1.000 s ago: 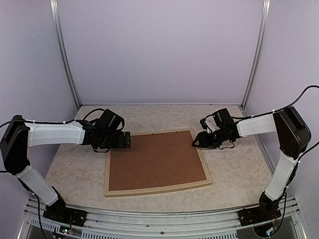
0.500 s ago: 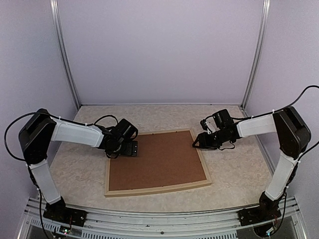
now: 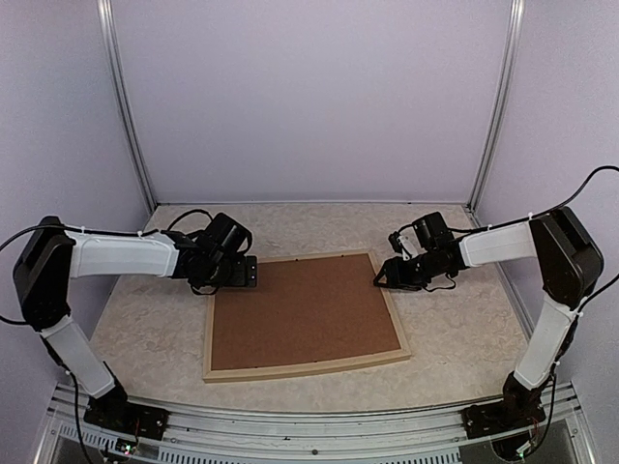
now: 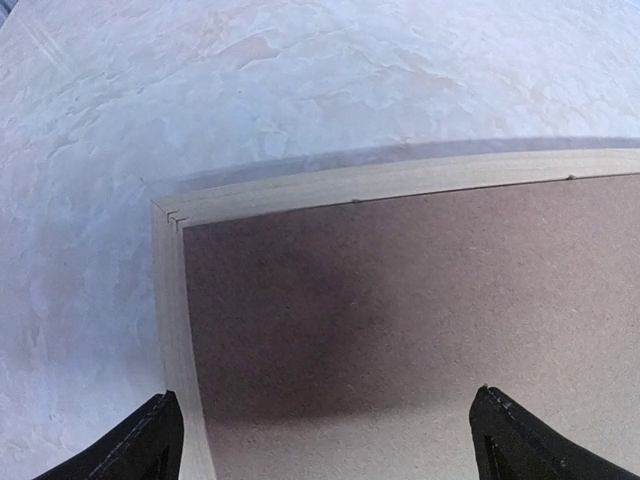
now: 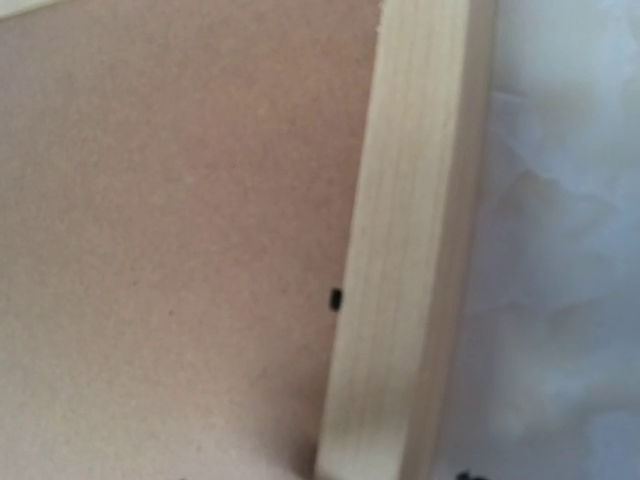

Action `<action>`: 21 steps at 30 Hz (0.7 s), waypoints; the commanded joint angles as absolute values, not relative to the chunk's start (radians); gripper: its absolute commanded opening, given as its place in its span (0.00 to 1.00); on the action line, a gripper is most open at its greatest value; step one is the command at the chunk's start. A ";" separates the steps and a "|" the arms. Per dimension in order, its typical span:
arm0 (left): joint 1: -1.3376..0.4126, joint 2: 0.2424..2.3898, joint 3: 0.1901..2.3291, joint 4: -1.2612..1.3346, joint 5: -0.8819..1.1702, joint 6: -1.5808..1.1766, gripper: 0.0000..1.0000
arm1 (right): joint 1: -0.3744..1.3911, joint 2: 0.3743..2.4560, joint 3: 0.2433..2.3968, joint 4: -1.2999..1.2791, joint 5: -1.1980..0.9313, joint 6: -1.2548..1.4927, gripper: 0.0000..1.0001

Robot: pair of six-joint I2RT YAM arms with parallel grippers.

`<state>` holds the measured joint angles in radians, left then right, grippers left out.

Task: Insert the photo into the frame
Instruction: Press the fastener onto the backboard.

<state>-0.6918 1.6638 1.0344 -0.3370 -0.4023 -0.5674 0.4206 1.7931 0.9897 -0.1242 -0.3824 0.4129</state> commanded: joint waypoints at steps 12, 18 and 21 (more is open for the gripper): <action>-0.665 1.822 0.995 -0.278 -0.306 -0.558 0.99 | 0.416 1.782 0.993 -0.143 -0.378 0.406 0.57; -0.699 1.812 0.965 -0.216 -0.235 -0.570 0.96 | 0.416 1.818 0.991 -0.121 -0.415 0.415 0.57; -0.726 1.812 0.967 -0.201 -0.224 -0.575 0.95 | 0.415 1.830 0.976 -0.093 -0.440 0.428 0.57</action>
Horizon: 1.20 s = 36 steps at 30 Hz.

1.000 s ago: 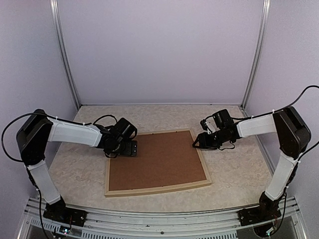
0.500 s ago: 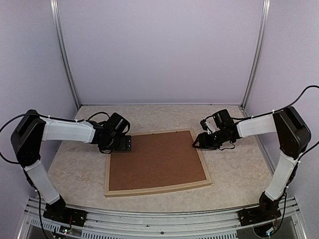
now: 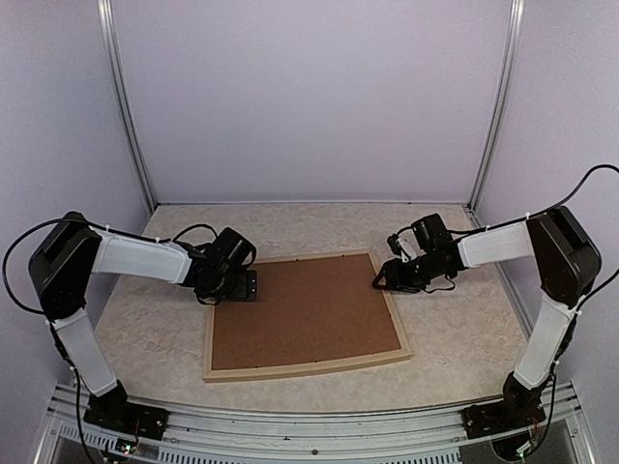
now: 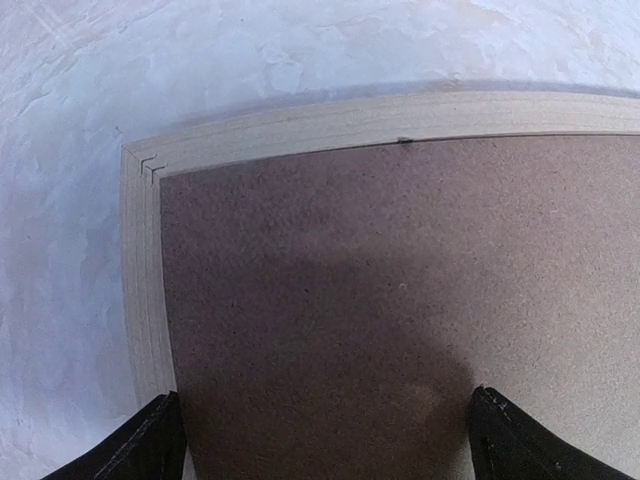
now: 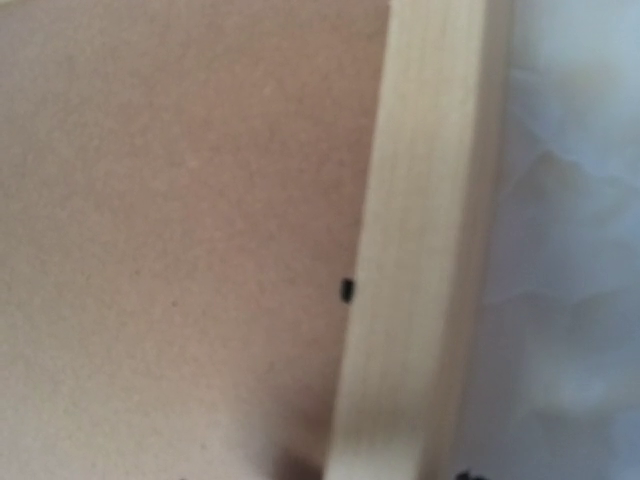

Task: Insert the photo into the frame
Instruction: Press the fastener onto the backboard.

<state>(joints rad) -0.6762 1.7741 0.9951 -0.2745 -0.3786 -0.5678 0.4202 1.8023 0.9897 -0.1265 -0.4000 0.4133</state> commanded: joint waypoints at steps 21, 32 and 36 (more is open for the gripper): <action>-0.760 1.815 0.946 0.057 0.085 -0.583 0.88 | 0.473 1.888 0.952 0.084 -0.668 0.479 0.57; -0.812 1.824 1.046 -0.098 -0.160 -0.548 0.86 | 0.471 1.881 0.996 0.143 -0.648 0.570 0.57; -0.821 1.838 1.119 -0.264 -0.387 -0.558 0.91 | 0.470 1.843 1.066 -0.012 -0.353 0.552 0.57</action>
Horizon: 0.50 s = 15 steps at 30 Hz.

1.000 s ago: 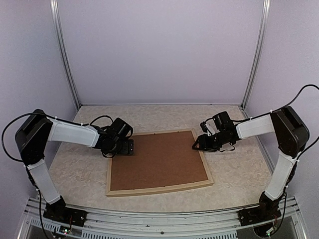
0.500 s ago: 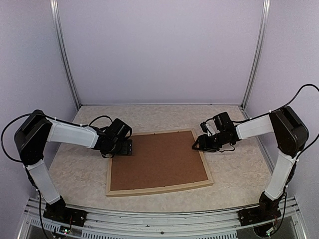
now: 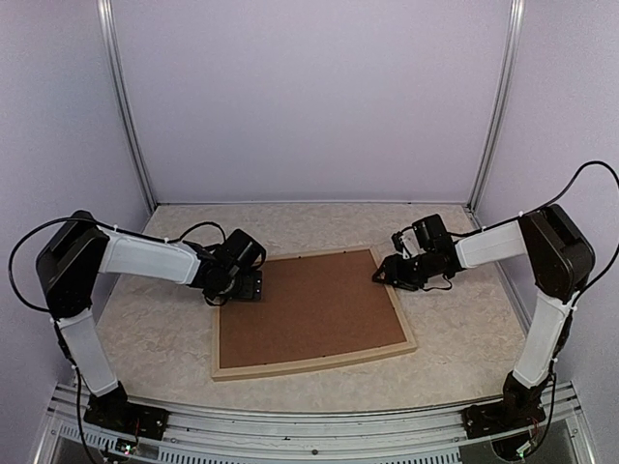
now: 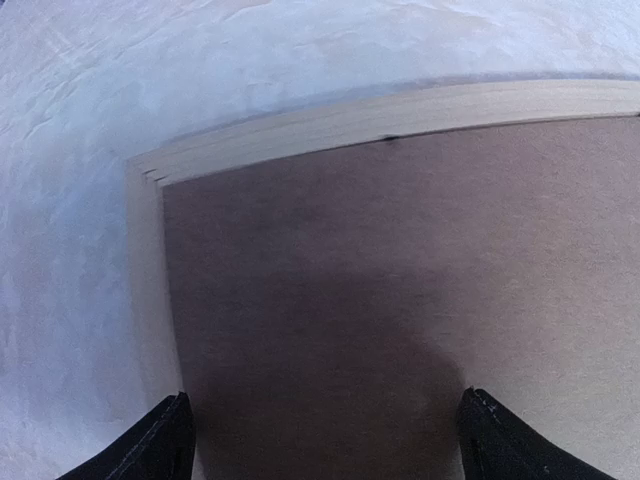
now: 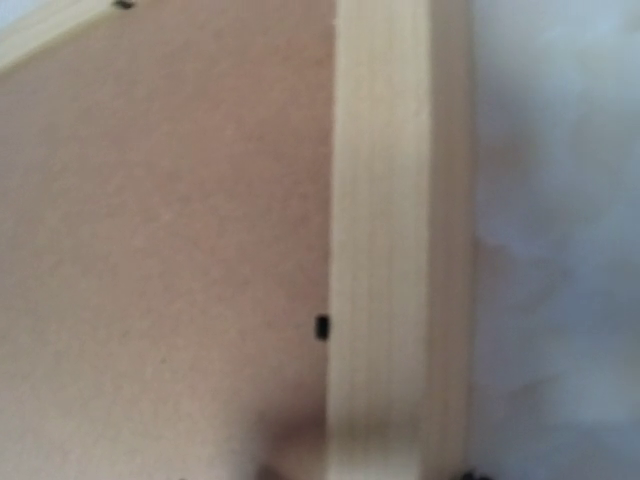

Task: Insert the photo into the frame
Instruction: Press the fastener onto the backboard.

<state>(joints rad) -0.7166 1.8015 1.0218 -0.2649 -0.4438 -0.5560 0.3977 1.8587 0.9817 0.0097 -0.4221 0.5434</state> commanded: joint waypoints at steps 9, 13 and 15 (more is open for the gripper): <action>-0.816 1.733 1.070 -0.242 -0.527 -0.556 0.99 | 0.459 1.747 1.087 -0.063 -0.145 0.555 0.59; -0.774 1.690 1.039 -0.240 -0.521 -0.549 0.99 | 0.446 1.734 1.100 -0.089 -0.131 0.535 0.59; -0.725 1.673 1.019 -0.246 -0.498 -0.546 0.99 | 0.441 1.733 1.104 -0.097 -0.135 0.527 0.59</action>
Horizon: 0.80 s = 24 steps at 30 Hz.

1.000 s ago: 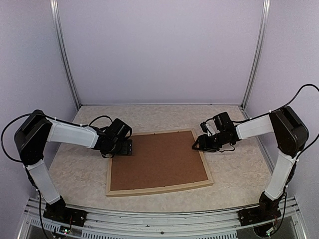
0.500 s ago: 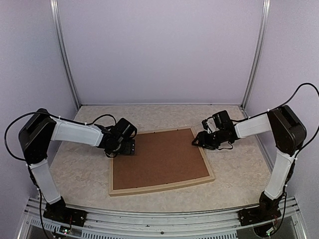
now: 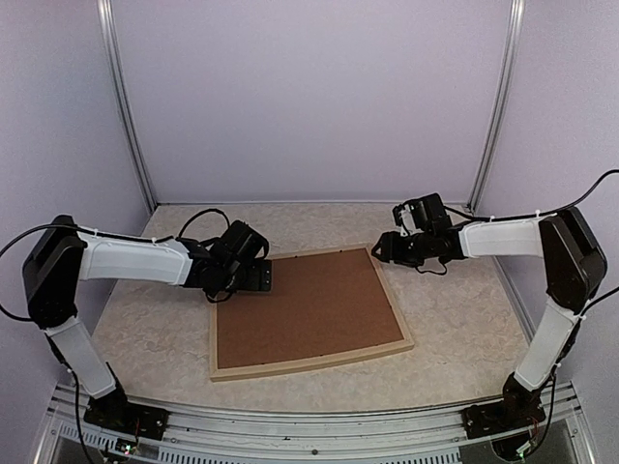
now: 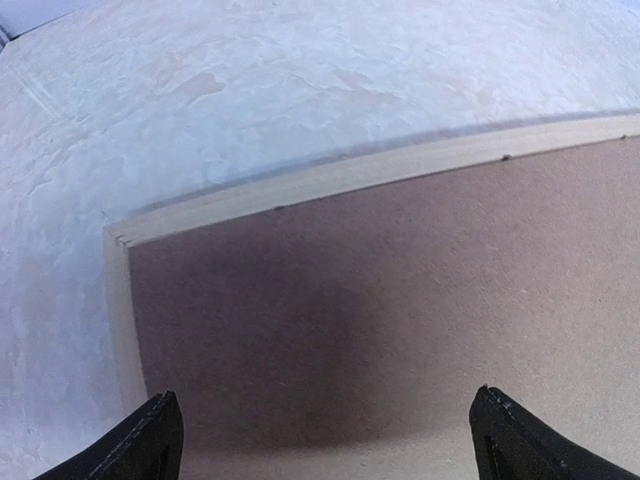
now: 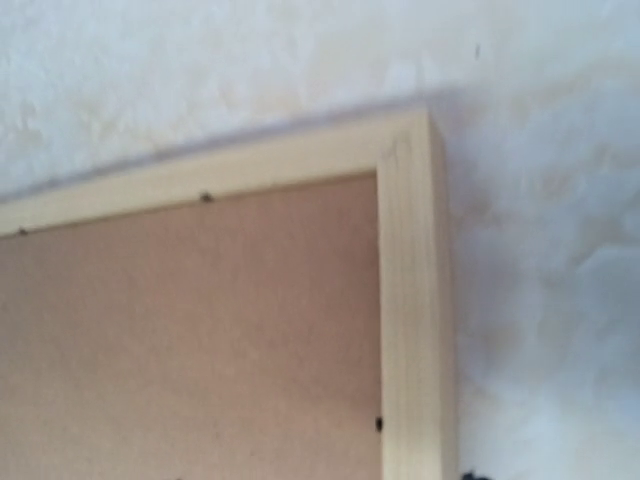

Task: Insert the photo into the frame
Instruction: Press the fastener onto the backboard.

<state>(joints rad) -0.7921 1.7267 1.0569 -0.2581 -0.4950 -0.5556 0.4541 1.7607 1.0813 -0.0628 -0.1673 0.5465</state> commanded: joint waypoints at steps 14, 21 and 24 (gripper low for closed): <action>-0.510 1.621 0.859 -0.240 -0.352 -0.567 0.90 | 0.437 1.810 1.101 -0.101 -0.218 0.523 0.58; -0.458 1.567 0.808 -0.204 -0.280 -0.564 0.78 | 0.437 1.837 1.101 -0.098 -0.233 0.516 0.58; -0.454 1.573 0.805 -0.197 -0.264 -0.559 0.76 | 0.437 1.838 1.093 -0.096 -0.230 0.514 0.58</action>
